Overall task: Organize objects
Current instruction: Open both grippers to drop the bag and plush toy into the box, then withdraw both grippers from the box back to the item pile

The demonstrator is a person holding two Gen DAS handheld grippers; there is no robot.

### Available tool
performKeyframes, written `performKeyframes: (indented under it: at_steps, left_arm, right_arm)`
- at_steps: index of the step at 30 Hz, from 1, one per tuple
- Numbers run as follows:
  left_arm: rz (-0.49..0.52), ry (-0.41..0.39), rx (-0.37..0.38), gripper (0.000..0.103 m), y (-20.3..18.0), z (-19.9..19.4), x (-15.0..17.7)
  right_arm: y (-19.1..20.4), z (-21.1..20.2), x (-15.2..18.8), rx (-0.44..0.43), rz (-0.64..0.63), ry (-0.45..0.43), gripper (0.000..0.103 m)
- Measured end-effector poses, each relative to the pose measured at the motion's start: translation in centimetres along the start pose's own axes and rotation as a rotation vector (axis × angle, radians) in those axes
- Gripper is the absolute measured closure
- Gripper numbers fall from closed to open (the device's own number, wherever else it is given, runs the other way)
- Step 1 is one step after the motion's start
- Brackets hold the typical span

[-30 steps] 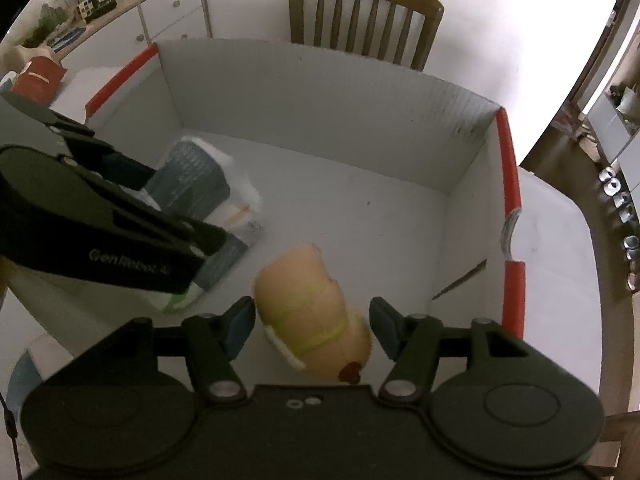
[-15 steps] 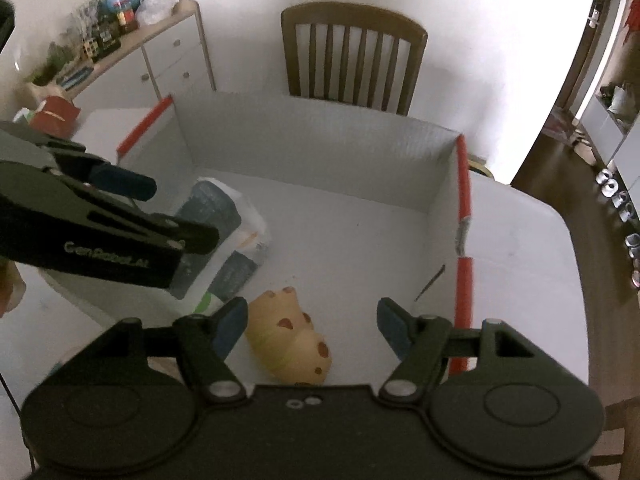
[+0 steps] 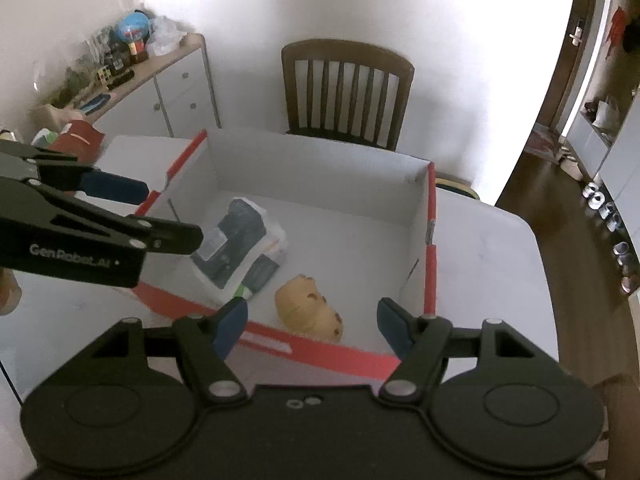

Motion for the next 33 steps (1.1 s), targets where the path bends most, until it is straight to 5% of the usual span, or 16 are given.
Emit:
performKeyframes:
  at_steps: [10, 13, 28, 33]
  left_arm:
    - [-0.010, -0.078, 0.011, 0.032, -1.0, -5.3, 1.4]
    - [0.019, -0.100, 0.006, 0.021, -1.6, -6.5, 2.1]
    - [0.044, -0.171, 0.049, 0.017, -3.3, -11.5, 5.8]
    - [0.013, -0.209, 0.064, 0.002, -3.2, -13.1, 7.1]
  right_arm:
    - [1.2, -4.6, 1.5, -0.013, 0.025, -0.034, 0.032]
    - [1.7, -5.7, 2.0, -0.012, 0.022, -0.045, 0.032]
    - [4.3, -9.8, 4.2, -0.021, 0.032, -0.077, 0.032]
    - [5.1, -11.1, 4.9, -0.024, 0.025, -0.091, 0.031]
Point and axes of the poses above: each gripper's, at about its wrist camera, not at the fingertips, and z roughly the way its jaws point, y to its left, x to its underside, the point moved 7 cm from there along z, roughly the way its jaws point, and after that the axes turned 10 degrees about -y, right-handed, at the moved point
